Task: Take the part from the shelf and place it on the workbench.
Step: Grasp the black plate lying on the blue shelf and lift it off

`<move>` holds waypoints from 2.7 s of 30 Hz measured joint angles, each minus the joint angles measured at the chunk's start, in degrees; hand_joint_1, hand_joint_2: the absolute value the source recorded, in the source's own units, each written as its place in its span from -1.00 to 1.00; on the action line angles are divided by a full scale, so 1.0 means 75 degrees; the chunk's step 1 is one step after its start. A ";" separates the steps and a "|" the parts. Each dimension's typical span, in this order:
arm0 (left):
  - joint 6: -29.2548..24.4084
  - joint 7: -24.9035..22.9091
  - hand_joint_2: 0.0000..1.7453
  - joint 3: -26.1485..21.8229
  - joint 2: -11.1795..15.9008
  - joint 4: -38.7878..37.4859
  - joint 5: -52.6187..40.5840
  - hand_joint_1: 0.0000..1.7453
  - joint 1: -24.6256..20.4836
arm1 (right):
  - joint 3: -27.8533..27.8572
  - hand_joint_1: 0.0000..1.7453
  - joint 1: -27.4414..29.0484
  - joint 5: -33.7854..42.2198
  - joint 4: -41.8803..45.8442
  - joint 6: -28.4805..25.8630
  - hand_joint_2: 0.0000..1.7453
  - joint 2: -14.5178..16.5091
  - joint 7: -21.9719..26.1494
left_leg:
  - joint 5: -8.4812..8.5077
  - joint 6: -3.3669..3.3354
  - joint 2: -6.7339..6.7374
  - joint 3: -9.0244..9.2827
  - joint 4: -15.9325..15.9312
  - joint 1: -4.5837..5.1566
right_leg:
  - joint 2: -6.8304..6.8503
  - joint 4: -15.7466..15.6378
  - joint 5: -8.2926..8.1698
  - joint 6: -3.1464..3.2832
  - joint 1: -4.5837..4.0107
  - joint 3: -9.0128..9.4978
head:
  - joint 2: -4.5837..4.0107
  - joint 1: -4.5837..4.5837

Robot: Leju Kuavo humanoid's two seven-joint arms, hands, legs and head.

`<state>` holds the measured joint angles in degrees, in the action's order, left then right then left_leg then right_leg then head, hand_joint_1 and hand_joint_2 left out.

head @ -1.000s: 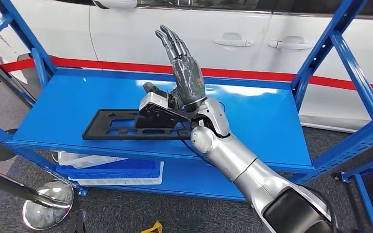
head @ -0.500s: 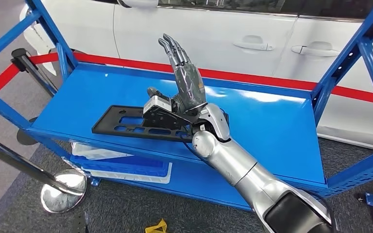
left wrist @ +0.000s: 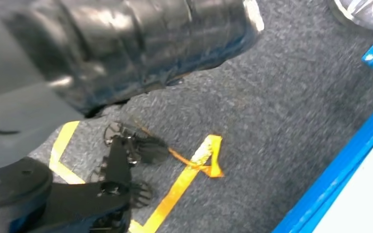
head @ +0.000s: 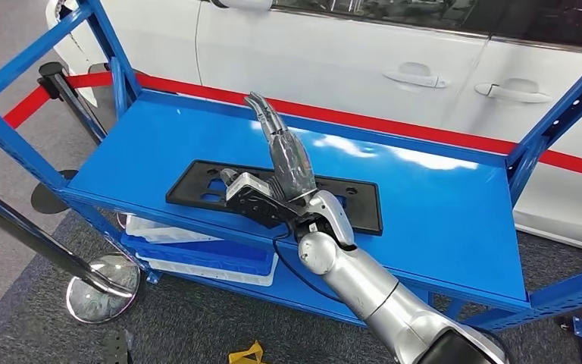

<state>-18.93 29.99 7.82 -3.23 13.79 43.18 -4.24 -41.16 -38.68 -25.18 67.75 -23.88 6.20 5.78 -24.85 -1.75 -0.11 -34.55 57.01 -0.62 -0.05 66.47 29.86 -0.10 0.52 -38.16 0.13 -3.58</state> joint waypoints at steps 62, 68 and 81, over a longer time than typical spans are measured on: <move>-0.0016 -0.0545 -1.00 0.0581 -0.0008 -0.0041 -0.0777 -1.00 -0.0004 | -0.1179 -1.00 0.0072 -0.5766 -0.2329 0.0277 1.00 0.0004 -0.2478 | -0.0089 -0.0002 -0.0025 0.0068 0.0022 0.0004 | 0.0001 0.0443 0.0144 0.0003 -0.0011 -0.0263 | 0.0000 0.0023; -0.0031 -0.0612 -1.00 0.0688 0.0000 -0.0047 -0.0752 -1.00 0.0013 | -0.1197 -1.00 0.0037 -0.5899 -0.2589 0.0287 1.00 0.0004 -0.2555 | -0.0171 0.0009 -0.0058 0.0077 0.0114 0.0015 | 0.0000 -0.0180 -0.0474 0.0070 0.0000 -0.0031 | 0.0000 0.0027; 0.0013 -0.0810 -1.00 0.0881 0.0074 -0.0066 -0.0863 -1.00 0.0020 | -0.1286 -1.00 -0.0288 -0.6971 -0.3367 0.1158 1.00 0.0054 -0.3333 | -0.0983 0.0299 -0.0031 -0.0990 0.2228 0.0009 | -0.0021 -0.0893 -0.0632 0.0326 -0.0035 0.0315 | 0.0000 -0.0041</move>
<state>-18.84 23.91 14.44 -2.68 13.30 36.71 -4.09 -50.81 -40.84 -77.46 42.50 -15.19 6.60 -19.22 -32.22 0.49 -0.34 -41.97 73.72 -0.56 -0.21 59.78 25.11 2.34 0.26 -35.79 0.13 -3.89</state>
